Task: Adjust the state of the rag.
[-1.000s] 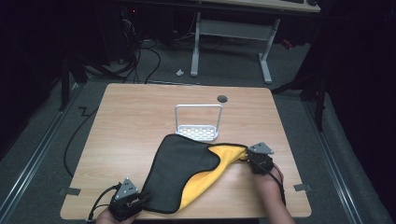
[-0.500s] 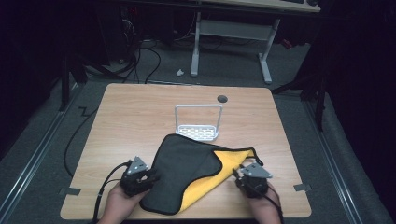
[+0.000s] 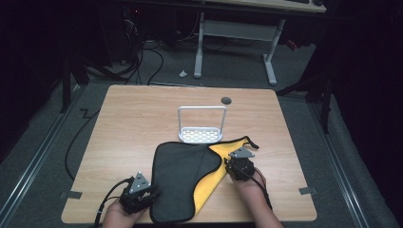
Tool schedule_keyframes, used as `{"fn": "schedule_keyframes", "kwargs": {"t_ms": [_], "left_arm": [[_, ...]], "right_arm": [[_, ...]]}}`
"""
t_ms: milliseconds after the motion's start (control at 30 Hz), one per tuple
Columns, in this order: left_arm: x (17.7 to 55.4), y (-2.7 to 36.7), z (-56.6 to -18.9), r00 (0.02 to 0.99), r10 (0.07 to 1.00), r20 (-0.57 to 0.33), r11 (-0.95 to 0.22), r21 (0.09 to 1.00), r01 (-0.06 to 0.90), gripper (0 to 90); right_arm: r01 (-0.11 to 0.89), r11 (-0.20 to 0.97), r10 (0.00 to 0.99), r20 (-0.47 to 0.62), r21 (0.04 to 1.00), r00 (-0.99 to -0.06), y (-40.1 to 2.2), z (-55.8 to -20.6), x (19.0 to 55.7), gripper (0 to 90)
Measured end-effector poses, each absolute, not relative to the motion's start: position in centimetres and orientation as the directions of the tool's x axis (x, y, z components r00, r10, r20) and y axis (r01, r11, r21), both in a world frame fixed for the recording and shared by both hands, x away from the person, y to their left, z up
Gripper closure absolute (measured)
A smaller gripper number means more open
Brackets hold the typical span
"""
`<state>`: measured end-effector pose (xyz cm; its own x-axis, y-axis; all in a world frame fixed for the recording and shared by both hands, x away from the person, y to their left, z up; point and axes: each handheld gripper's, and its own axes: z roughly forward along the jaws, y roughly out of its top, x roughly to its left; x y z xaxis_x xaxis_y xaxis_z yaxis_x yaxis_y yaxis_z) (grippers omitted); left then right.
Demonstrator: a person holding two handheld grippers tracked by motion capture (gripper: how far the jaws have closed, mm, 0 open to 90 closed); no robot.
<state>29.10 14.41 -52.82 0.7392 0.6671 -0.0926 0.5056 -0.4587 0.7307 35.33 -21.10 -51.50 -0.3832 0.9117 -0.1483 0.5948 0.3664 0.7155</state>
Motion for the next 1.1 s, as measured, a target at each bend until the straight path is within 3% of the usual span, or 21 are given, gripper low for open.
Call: {"fn": "schedule_keyframes", "kwargs": {"t_ms": [100, 167, 400, 467, 500, 567, 667, 800, 867, 967, 1033, 1100], "left_arm": [[29.4, 14.6, -52.9, 0.735, 0.669, -0.108, -0.443, 0.737, 0.511, 72.6], [29.5, 14.6, -53.0, 0.735, 0.668, -0.112, -0.44, 0.737, 0.512, 72.8], [29.5, 14.6, -53.0, 0.734, 0.67, -0.117, -0.434, 0.74, 0.514, 72.8], [29.5, 14.6, -53.0, 0.733, 0.67, -0.116, -0.432, 0.741, 0.513, 72.8], [29.5, 14.6, -53.0, 0.733, 0.67, -0.117, -0.432, 0.742, 0.513, 72.8], [29.5, 14.7, -53.0, 0.733, 0.67, -0.119, -0.43, 0.742, 0.514, 72.8], [29.5, 14.7, -53.0, 0.732, 0.67, -0.12, -0.43, 0.742, 0.515, 72.8], [29.5, 14.7, -53.1, 0.731, 0.672, -0.122, -0.427, 0.743, 0.516, 72.8], [29.5, 14.7, -53.1, 0.729, 0.673, -0.127, -0.423, 0.743, 0.519, 72.8], [29.6, 14.7, -53.0, 0.728, 0.673, -0.127, -0.424, 0.741, 0.521, 72.8], [29.6, 14.6, -53.0, 0.727, 0.675, -0.123, -0.426, 0.739, 0.521, 72.8], [29.6, 14.5, -53.0, 0.728, 0.675, -0.123, -0.428, 0.738, 0.522, 72.8]], "right_arm": [[0.57, 0.354, 0.913, -0.14, 0.742, -0.384, -20.8, -50.4, 34.7, 66.5], [0.548, 0.348, 0.906, -0.123, 0.76, -0.406, -20.2, -49.5, 34.3, 59.7], [0.597, 0.317, 0.909, -0.055, 0.737, -0.414, -19.2, -51.2, 35.6, 55.7], [0.614, 0.332, 0.905, -0.057, 0.716, -0.423, -18.6, -52.0, 35.9, 66.4], [0.614, 0.332, 0.905, -0.057, 0.716, -0.423, -18.6, -52.0, 35.9, 66.4], [0.589, 0.355, 0.896, -0.085, 0.726, -0.435, -18.4, -52.0, 35.6, 79.5], [0.546, 0.383, 0.885, -0.127, 0.745, -0.448, -18.5, -51.2, 34.6, 81.7], [0.518, 0.326, 0.903, -0.099, 0.791, -0.418, -21.2, -49.6, 31.1, 81.6], [0.546, 0.301, 0.922, -0.094, 0.782, -0.375, -24.6, -49.8, 27.2, 81.5], [0.575, 0.284, 0.936, -0.091, 0.768, -0.341, -26.6, -50.1, 24.9, 81.4], [0.621, 0.251, 0.954, -0.083, 0.742, -0.288, -29.5, -50.7, 20.8, 80.8], [0.632, 0.242, 0.958, -0.078, 0.736, -0.276, -30.2, -50.9, 19.8, 80.2]]}}
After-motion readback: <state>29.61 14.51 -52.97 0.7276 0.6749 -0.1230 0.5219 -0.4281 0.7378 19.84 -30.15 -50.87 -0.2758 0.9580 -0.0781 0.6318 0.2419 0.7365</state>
